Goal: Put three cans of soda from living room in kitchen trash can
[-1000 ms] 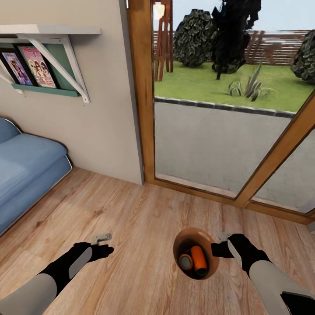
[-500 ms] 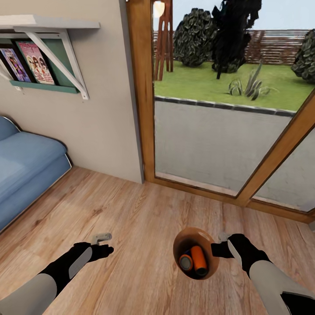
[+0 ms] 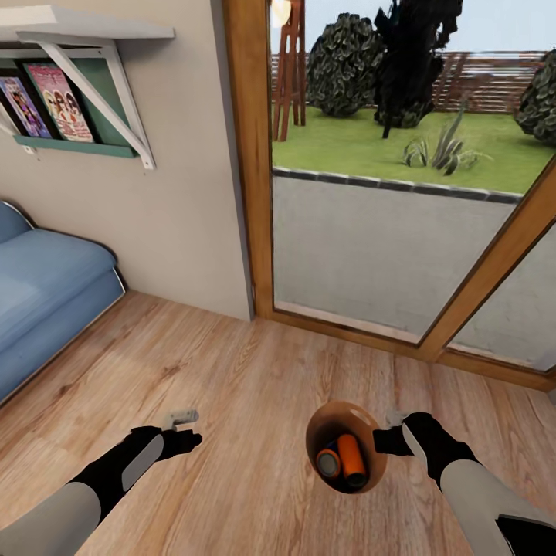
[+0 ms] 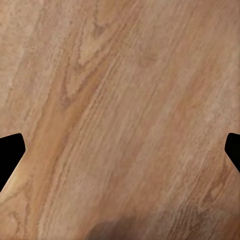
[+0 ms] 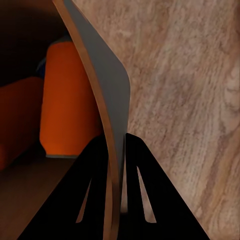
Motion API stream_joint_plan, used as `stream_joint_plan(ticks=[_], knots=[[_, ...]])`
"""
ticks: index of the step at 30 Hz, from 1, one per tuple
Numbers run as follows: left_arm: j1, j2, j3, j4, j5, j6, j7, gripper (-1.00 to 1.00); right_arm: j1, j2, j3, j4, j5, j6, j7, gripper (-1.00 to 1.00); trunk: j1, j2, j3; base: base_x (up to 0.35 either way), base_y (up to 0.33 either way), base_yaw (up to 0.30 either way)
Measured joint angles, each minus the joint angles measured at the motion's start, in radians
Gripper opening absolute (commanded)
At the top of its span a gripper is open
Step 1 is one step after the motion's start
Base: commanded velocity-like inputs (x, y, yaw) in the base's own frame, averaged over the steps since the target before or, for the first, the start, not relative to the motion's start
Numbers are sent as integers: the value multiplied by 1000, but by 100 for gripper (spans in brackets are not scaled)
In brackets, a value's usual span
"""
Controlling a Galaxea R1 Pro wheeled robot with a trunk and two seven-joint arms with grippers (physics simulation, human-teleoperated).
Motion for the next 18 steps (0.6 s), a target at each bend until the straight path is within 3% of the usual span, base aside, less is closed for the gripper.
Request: stream_joint_plan(ticks=[18], knots=[[0,0,0,0,1,0,0,100,0,1,0,1,0,0,0,-100,58,-105,-47,0,0,0]])
